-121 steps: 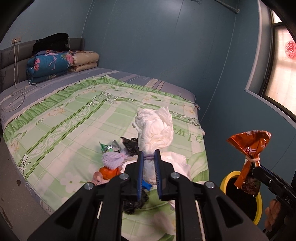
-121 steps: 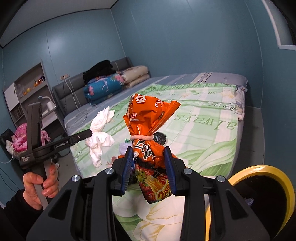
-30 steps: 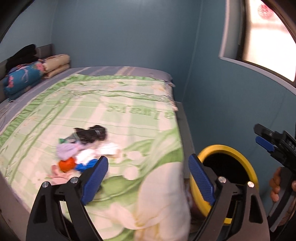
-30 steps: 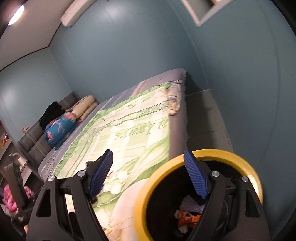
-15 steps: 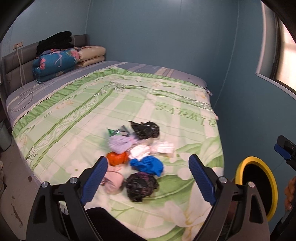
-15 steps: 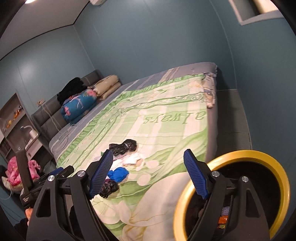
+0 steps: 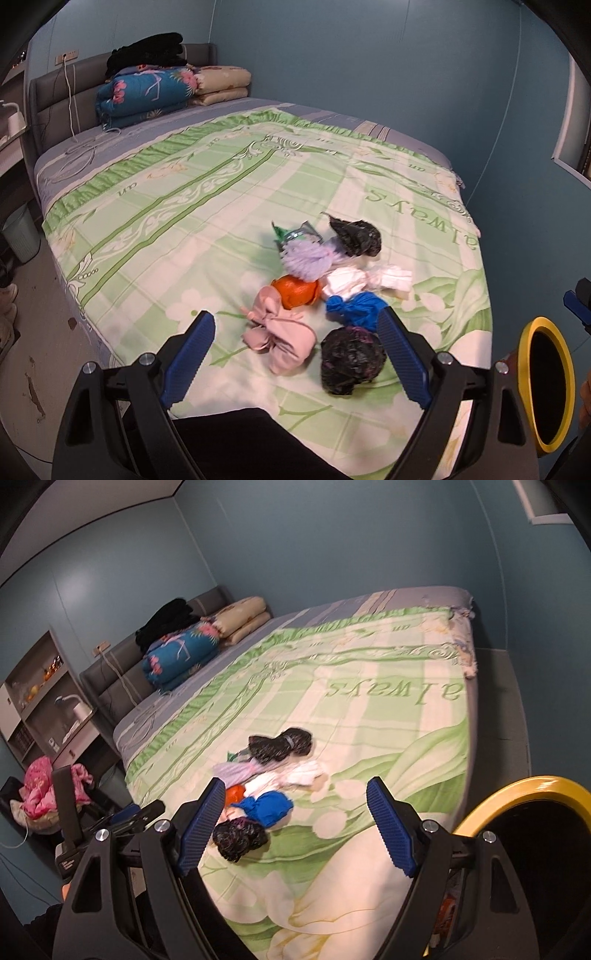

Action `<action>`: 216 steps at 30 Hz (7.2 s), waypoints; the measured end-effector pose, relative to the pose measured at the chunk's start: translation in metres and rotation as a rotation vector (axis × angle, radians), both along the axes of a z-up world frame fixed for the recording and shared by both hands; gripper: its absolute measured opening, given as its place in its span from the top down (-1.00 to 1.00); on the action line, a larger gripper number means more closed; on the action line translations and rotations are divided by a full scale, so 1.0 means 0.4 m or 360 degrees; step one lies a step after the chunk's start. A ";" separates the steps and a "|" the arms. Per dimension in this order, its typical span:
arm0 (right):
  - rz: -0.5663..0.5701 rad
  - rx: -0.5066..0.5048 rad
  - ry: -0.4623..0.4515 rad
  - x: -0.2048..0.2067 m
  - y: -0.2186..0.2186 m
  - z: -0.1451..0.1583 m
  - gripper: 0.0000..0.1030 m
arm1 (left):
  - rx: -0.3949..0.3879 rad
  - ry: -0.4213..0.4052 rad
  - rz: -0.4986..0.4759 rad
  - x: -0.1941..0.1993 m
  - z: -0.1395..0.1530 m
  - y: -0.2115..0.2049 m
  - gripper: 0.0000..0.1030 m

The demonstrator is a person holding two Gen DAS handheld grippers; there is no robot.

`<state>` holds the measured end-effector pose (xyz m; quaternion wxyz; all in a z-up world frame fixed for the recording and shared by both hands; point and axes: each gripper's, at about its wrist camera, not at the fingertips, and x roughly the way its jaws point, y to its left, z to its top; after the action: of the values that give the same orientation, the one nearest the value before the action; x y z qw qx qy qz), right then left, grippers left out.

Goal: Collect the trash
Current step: 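Move both open tools back over the trash pile on the bed, then grasp the pink cloth with the left tool while the right tool grasps the black bag, then carry the pink cloth and black bag over the yellow bin and release both, then move both open tools back over the remaining trash on the bed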

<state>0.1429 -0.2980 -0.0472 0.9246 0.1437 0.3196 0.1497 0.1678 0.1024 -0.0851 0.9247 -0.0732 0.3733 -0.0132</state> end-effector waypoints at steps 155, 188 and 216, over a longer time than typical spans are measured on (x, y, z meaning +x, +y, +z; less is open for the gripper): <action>-0.0492 -0.0038 -0.0254 -0.269 -0.371 0.143 0.47 | -0.0184 -0.0233 -0.1001 -0.163 0.201 -0.588 0.95; -0.0600 0.0116 0.0080 -0.204 -0.487 -0.004 0.44 | -0.0095 0.0091 -0.1197 -0.189 0.031 -0.773 0.95; -0.0680 0.0190 -0.0051 -0.227 -0.513 -0.001 -0.28 | -0.0132 -0.0047 -0.0998 -0.152 0.087 -0.677 -0.32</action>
<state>0.0520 -0.5031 -0.0475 0.9301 0.2601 0.2578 -0.0286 0.1071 -0.1684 -0.0502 0.8772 0.0081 0.3632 -0.3139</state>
